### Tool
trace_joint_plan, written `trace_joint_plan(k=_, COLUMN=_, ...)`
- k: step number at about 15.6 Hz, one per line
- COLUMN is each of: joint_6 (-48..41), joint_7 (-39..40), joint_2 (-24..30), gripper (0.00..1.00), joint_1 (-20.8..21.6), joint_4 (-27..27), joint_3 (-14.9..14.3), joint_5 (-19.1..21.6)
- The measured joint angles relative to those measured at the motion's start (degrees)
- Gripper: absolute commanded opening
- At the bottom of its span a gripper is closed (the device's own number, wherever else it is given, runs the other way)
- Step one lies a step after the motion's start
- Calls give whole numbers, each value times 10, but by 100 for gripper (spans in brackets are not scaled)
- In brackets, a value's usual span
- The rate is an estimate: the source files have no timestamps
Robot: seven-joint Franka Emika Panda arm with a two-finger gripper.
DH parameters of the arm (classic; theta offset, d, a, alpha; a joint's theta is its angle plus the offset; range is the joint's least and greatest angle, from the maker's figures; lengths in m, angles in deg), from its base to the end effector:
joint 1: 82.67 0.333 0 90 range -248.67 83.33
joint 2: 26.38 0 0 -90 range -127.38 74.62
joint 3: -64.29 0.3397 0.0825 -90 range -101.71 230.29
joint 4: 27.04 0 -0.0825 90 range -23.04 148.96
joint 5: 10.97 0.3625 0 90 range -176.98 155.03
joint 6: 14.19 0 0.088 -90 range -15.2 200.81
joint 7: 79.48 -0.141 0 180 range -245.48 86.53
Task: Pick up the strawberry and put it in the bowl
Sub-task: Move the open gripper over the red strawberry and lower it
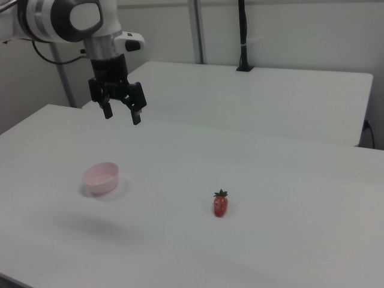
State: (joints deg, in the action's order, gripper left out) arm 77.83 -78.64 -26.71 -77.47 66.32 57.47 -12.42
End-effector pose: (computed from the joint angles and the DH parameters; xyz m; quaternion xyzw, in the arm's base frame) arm 0.5351 -0.0184 0.5878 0.9998 -0.0062 -0.0148 0.0127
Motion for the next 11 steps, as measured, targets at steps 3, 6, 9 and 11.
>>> trace_joint_plan(k=3, joint_6=15, joint_7=0, joint_2=-1, gripper=100, joint_1=-1, joint_4=0, joint_3=0, joint_5=0)
trace_joint_plan(k=6, joint_6=34, joint_7=0, joint_2=-10, gripper=100, joint_1=-1, joint_4=0, joint_3=0, joint_5=0)
trace_joint_plan(k=9, joint_6=35, joint_7=0, joint_2=-18, gripper=100, joint_1=-1, joint_4=0, joint_3=0, joint_5=0)
trace_joint_plan(k=11, joint_6=36, joint_7=1, joint_2=-21, gripper=100, joint_1=-1, joint_4=0, joint_3=0, joint_5=0)
